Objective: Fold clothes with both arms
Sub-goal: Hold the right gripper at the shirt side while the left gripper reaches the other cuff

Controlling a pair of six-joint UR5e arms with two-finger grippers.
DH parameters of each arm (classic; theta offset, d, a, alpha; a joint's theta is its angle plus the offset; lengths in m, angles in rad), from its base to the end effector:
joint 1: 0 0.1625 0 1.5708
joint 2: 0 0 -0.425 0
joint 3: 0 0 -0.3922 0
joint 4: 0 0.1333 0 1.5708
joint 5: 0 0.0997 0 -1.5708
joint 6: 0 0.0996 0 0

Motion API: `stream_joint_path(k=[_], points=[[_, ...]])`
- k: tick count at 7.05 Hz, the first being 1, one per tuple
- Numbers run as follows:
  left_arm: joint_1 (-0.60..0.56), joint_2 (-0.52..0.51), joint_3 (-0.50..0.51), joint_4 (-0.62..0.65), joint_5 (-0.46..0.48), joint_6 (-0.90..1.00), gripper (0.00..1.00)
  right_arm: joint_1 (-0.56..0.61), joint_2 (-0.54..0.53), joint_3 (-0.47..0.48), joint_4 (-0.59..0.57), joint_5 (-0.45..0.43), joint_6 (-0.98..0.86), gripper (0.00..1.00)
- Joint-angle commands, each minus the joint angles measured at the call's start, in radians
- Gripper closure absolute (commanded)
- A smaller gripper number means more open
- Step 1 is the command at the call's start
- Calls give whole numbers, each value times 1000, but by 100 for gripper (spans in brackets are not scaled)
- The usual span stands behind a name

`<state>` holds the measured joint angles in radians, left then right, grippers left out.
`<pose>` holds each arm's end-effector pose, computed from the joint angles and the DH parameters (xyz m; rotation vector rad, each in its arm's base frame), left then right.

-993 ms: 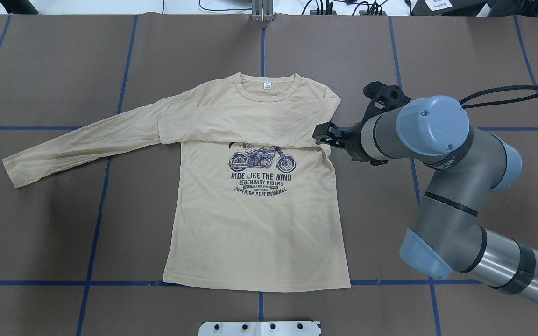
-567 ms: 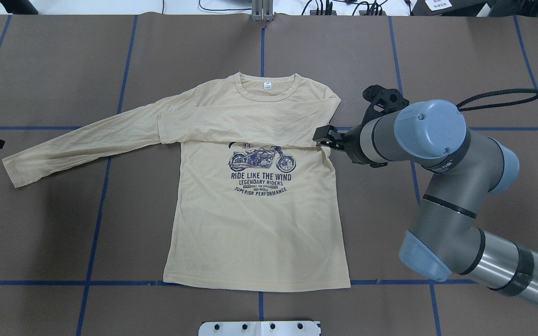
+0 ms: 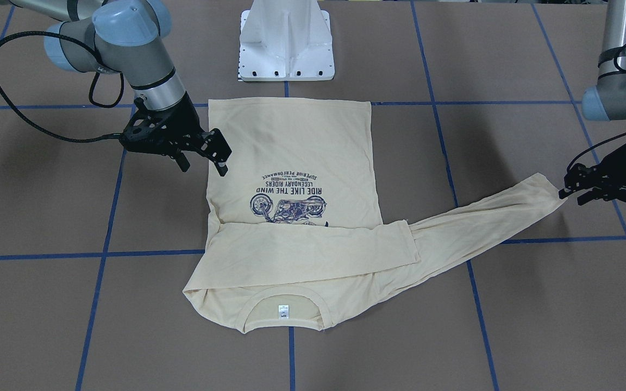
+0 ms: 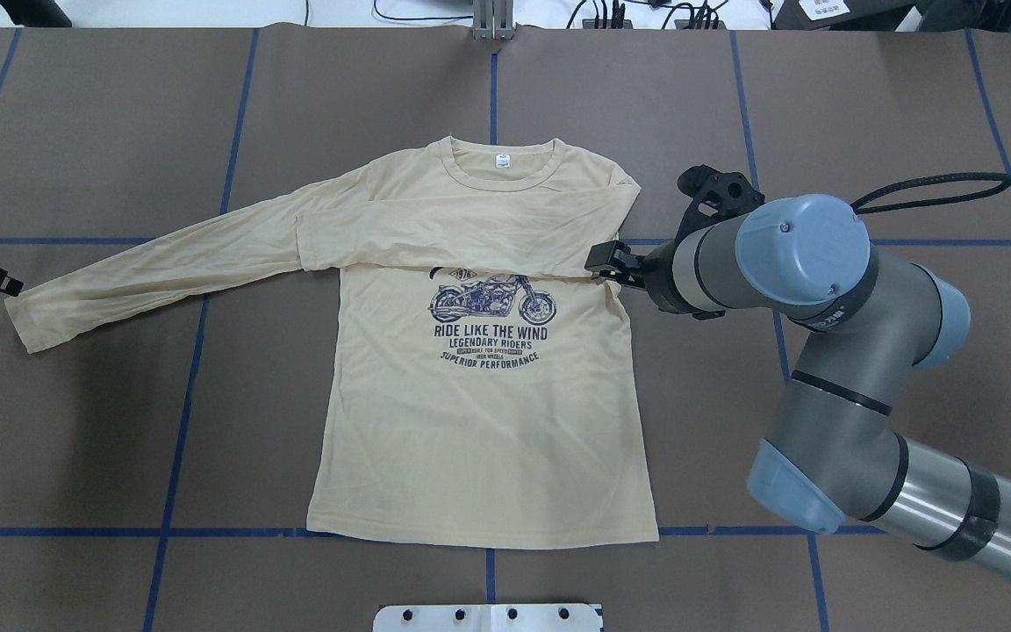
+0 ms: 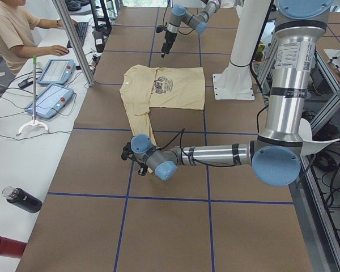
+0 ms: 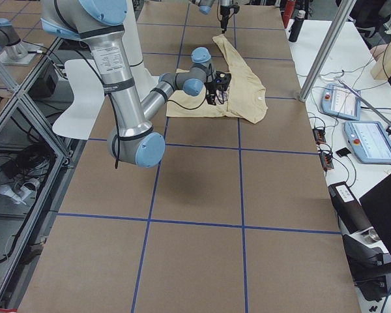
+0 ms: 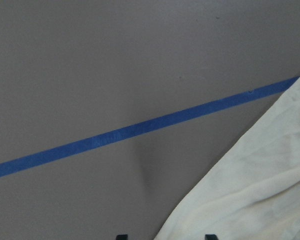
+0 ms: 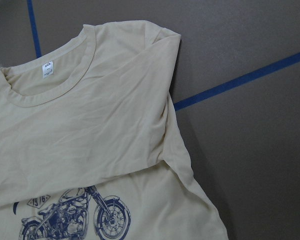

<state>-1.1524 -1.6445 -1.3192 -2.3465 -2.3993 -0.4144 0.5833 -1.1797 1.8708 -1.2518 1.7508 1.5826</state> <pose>0.1637 -0.5156 0.6553 0.1899 0.9622 0.2511 -0.4374 -0.4270 0.2731 0.1273 -1.0220 0.4513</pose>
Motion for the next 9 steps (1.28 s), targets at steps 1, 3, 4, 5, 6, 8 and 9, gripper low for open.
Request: stream_joint_path(k=[1, 3, 4, 5, 6, 8, 9], points=[[3, 0, 15, 0, -11, 0, 49, -2, 0, -1, 0, -1, 1, 0], [17, 0, 25, 0, -11, 0, 49, -2, 0, -1, 0, -1, 1, 0], [17, -1, 28, 0, -11, 0, 49, -2, -1, -1, 0, -1, 1, 0], [17, -2, 28, 0, -11, 0, 49, -2, -2, 1, 0, -1, 1, 0], [19, -2, 28, 0, -11, 0, 50, -2, -2, 1, 0, -2, 1, 0], [19, -3, 34, 0, -11, 2, 52, -6, -2, 1, 0, -19, 1, 0], [19, -6, 34, 0, -11, 2, 52, -6, -2, 1, 0, -20, 1, 0]])
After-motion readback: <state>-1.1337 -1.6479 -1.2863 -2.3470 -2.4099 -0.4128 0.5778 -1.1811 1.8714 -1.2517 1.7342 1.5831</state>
